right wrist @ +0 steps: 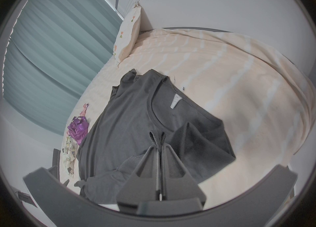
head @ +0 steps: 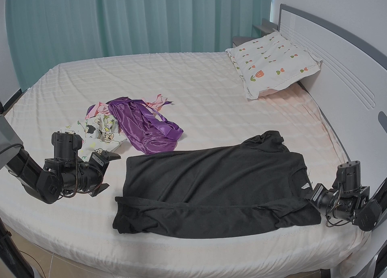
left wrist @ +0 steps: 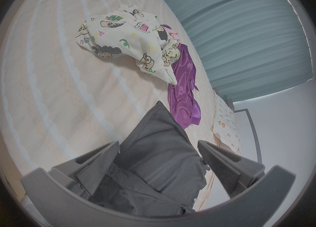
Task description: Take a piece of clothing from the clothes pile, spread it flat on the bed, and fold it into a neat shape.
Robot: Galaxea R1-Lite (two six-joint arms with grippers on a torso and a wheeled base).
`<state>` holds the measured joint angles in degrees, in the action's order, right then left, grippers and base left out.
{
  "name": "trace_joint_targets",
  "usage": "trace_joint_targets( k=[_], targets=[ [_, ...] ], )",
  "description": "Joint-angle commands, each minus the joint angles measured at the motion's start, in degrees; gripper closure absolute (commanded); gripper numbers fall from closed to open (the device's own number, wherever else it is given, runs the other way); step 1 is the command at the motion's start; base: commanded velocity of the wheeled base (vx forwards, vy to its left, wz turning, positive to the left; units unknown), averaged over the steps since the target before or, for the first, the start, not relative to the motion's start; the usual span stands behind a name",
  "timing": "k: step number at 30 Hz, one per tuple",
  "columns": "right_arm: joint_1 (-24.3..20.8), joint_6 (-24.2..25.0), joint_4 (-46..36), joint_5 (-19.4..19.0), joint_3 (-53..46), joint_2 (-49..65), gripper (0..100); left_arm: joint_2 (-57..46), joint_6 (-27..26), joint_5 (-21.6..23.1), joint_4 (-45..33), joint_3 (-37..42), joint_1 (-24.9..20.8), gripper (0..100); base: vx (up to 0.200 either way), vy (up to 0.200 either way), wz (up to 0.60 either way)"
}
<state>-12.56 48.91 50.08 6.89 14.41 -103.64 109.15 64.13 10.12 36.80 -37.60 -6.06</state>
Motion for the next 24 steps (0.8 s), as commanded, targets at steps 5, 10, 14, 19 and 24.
trace_joint_targets(
  k=[5,10,14,19,24],
  targets=[
    [-1.86,-0.22,-0.16,-0.12,-6.59,3.71,0,-0.17,0.82,0.08,0.02,-0.02,-0.09,0,0.0,0.0,0.0],
    [-2.56,-1.36,-0.16,0.23,-7.99,5.21,0,0.18,0.9,0.08,-0.07,0.07,-0.36,0,0.0,0.0,0.0],
    [-2.21,-1.54,-0.07,0.23,-7.38,6.44,0,0.27,0.9,0.17,-0.07,0.24,-0.53,0,0.0,0.0,0.0],
    [-5.37,-0.66,-0.07,0.32,-6.67,7.58,0,0.36,0.9,0.25,-0.15,0.33,-0.8,0,0.0,0.0,0.0],
    [-8.71,7.17,-0.33,1.64,-3.95,5.12,0,0.45,0.9,0.43,-0.07,0.77,-1.15,0,0.0,0.0,0.0]
  ],
)
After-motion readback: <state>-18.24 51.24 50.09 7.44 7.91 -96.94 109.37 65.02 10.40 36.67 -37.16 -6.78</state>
